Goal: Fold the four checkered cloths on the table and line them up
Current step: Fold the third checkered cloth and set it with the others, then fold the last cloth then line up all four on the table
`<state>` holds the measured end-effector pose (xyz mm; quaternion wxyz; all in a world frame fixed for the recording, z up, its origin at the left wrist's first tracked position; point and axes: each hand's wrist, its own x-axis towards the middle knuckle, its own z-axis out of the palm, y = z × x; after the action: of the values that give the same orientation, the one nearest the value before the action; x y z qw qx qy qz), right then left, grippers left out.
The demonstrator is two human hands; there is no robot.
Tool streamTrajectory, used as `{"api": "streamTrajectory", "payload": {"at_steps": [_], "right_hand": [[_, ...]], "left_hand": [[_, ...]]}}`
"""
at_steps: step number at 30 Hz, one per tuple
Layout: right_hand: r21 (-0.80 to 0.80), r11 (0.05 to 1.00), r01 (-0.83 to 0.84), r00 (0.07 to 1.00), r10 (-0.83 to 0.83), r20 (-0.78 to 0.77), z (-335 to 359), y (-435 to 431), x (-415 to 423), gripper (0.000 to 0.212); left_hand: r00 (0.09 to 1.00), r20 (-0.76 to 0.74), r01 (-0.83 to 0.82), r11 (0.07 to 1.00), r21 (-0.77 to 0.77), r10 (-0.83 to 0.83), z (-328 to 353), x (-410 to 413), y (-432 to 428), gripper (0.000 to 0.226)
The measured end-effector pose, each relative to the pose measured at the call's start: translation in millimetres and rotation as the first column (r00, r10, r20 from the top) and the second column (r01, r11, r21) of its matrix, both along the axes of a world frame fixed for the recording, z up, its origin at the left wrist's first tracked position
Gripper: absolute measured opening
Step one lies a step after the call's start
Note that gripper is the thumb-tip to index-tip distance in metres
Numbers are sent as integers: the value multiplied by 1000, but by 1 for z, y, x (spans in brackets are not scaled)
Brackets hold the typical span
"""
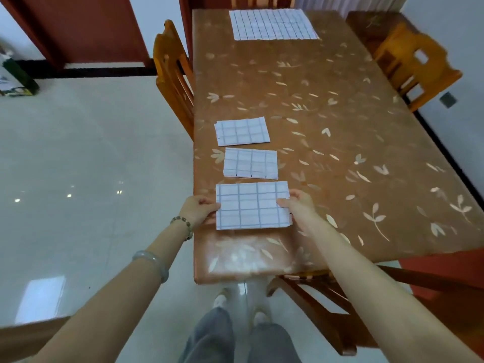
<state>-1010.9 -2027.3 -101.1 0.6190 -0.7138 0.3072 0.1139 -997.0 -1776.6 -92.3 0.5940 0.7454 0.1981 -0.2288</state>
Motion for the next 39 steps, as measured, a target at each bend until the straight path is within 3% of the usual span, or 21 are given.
{"api": "streamTrajectory", "payload": {"at_steps": [5,12,16,22,27,32,39], "right_hand": [[-192,981,39,999,-37,13,-26,5,34,21],[-415,907,-76,994,39,-99,-55,9,44,20],[-456,880,-135,990,103,-95,-60,9,44,26],[-472,861,-188,982,157,-105,-58,7,45,29],[-481,852,-208,978,188,-89,-50,12,42,52],[-315,919,-237,968,250,2,-26,9,40,78],[-328,940,-91,962,168,216,56,-19,15,92]], "left_hand": [[997,-32,67,994,86,-64,-34,36,-2,10],[973,-41,225,911,346,-225,-74,58,-4,16],[971,-76,239,901,362,-227,-80,60,-6,19],[965,-12,242,866,438,-263,-80,59,-6,16],[958,27,235,840,489,-284,-71,54,-5,40],[933,211,176,880,440,-292,-49,60,2,47],[803,431,381,911,160,-411,25,76,-35,71]]}}
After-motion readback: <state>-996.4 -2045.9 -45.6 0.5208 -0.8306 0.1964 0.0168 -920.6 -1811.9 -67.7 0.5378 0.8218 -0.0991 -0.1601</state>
